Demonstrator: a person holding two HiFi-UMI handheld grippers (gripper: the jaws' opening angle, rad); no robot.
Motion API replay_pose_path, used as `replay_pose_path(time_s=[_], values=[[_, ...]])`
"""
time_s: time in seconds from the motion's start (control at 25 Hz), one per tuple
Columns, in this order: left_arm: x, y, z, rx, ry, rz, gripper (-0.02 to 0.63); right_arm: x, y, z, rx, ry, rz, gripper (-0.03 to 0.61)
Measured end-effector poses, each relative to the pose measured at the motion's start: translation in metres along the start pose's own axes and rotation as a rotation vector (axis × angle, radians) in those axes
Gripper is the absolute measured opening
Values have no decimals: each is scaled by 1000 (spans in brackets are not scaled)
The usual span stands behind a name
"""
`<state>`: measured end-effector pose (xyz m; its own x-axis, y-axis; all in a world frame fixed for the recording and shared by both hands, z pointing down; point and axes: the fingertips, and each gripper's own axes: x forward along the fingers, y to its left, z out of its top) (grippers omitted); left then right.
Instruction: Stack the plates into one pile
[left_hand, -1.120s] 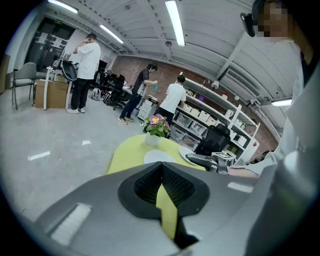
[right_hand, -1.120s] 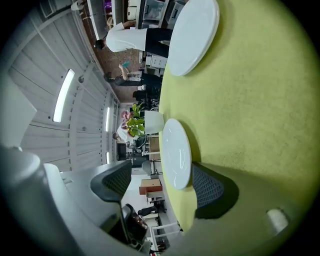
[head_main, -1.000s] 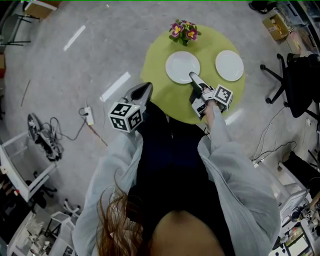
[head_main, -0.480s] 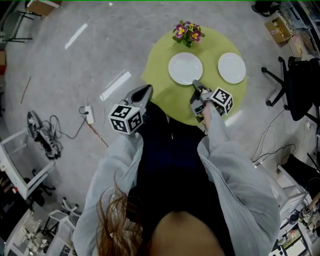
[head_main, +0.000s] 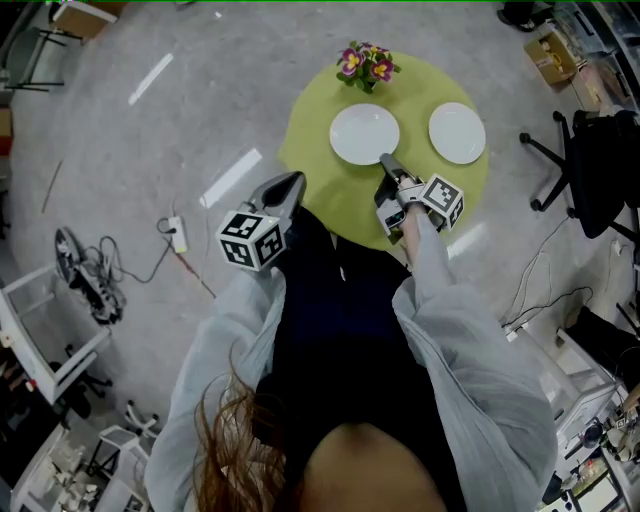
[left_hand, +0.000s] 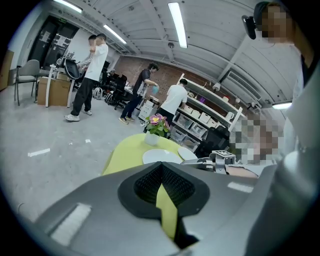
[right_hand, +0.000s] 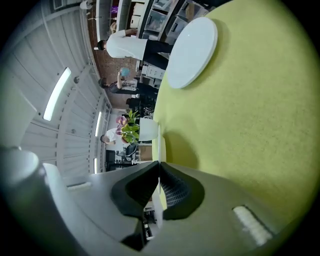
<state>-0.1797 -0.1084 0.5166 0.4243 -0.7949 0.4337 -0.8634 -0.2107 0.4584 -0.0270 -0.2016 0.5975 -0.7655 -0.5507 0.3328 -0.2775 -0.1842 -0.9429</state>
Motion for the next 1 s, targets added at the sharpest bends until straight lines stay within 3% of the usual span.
replay_pose_path(time_s=[0.52,1.0], values=[[16,-30,-7,38,16,-44,12,-35,12,20,4,-58,70,17],[48,-66,-9,82,32,-113,12,-78,15,85,2,-182,115,17]])
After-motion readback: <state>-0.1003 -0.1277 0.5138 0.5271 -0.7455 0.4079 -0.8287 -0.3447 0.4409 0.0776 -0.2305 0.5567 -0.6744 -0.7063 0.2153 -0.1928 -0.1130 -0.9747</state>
